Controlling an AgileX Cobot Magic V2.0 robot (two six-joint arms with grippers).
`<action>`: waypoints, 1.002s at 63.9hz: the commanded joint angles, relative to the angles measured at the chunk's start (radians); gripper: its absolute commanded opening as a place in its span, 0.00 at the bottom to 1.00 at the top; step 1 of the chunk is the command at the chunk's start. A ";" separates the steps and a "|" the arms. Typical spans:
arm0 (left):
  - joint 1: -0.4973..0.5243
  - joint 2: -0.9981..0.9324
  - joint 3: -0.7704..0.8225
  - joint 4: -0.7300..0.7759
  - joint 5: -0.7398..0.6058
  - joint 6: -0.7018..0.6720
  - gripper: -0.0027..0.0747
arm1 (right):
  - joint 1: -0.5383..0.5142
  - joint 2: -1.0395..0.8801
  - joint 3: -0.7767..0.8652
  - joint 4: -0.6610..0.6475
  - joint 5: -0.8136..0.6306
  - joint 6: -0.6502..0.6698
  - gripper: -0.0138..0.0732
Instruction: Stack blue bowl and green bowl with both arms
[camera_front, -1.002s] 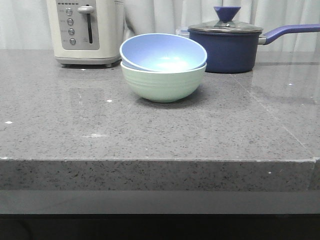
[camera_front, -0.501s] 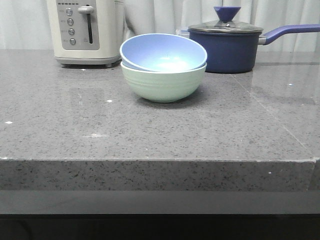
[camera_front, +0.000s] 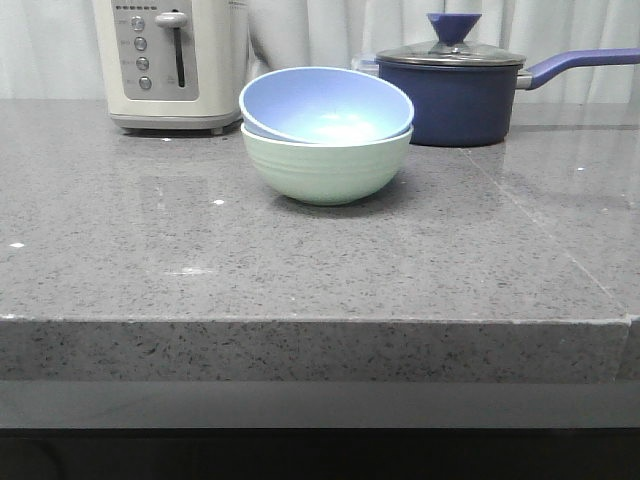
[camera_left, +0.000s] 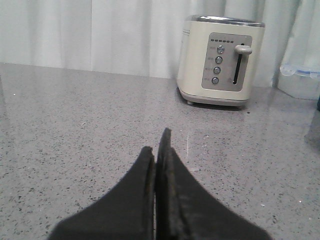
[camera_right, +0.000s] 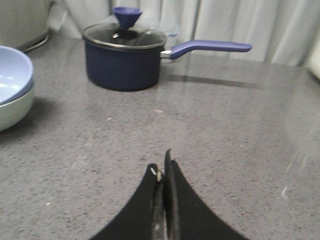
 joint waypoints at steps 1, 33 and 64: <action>0.002 -0.018 0.004 -0.010 -0.082 -0.013 0.01 | -0.028 -0.063 0.049 0.002 -0.179 -0.013 0.10; 0.002 -0.018 0.004 -0.010 -0.082 -0.013 0.01 | -0.053 -0.205 0.249 0.003 -0.274 -0.013 0.10; 0.002 -0.018 0.004 -0.010 -0.082 -0.013 0.01 | -0.073 -0.204 0.249 0.003 -0.267 -0.013 0.10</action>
